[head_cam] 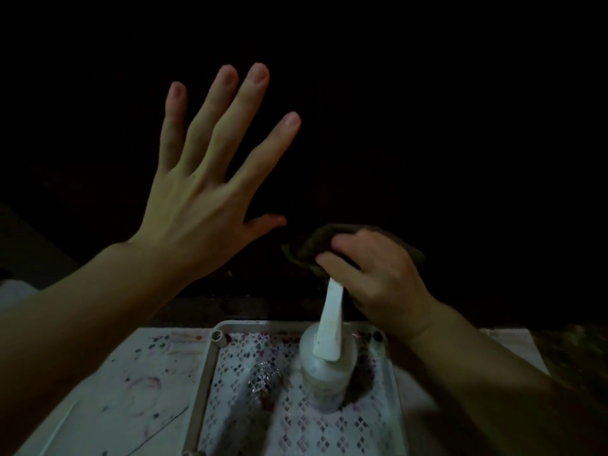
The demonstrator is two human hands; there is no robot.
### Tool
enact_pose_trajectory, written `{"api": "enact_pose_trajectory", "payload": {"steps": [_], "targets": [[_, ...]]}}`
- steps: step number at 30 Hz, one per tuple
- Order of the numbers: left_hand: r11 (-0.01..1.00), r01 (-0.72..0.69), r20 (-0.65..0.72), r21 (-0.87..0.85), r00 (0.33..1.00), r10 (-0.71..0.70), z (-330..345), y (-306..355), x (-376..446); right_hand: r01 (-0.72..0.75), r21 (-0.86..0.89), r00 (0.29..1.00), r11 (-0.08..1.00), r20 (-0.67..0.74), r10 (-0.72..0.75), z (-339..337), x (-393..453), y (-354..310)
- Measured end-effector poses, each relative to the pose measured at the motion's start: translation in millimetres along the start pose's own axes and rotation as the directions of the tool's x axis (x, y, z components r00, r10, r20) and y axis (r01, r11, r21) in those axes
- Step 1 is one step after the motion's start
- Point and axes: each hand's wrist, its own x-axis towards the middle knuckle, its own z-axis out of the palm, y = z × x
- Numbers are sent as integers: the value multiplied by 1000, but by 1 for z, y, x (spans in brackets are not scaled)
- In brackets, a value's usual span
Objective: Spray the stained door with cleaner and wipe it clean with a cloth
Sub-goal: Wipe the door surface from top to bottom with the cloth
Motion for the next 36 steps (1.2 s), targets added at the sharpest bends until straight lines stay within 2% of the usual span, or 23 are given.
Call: {"api": "enact_pose_trajectory", "payload": {"steps": [1,3,7,9,12,15,17,20,22,25,27,32,36], "targets": [[1000,5,8,2,1000,-5,-2,-4,-2,27,3,998,1000,64,-27,1,-3,2],[1000,18,8,12,1000,-18,-4,-11,-5,43,10,995,999,86,-44,-6,8,6],[998,57,-35,26,998,-56,-4,-20,-10,8,-17,995,1000,-98,-10,-36,70,4],[997,74,-61,20,996,-73,-3,-20,-11,27,-60,984,998,-175,-38,-49,105,4],[996,85,-68,-16,994,-86,-3,-21,-11,194,-228,947,954,-211,-243,-59,141,8],[994,101,-61,-47,993,-104,-5,-24,-12,366,-382,851,848,-232,-472,-61,167,18],[993,102,-63,-55,992,-105,-7,-24,-11,375,-452,810,809,-265,-523,-61,181,23],[995,93,-62,-48,993,-96,-8,-23,-11,229,-447,855,865,-331,-398,-54,170,25],[995,94,-55,-34,994,-96,-9,-24,-10,162,-432,894,887,-317,-317,-49,148,25],[996,79,-58,-39,995,-81,-14,-25,-10,247,-434,916,866,-188,-355,-49,123,30],[994,84,-50,-68,995,-87,-18,-25,-12,265,-431,915,862,-171,-367,-52,122,31],[992,90,-3,-86,996,-90,-29,-32,-12,14,-427,891,904,-405,-206,-77,157,34],[990,86,-25,-112,996,-89,-31,-23,-11,4,-453,879,891,-424,-220,-81,150,46]]}}
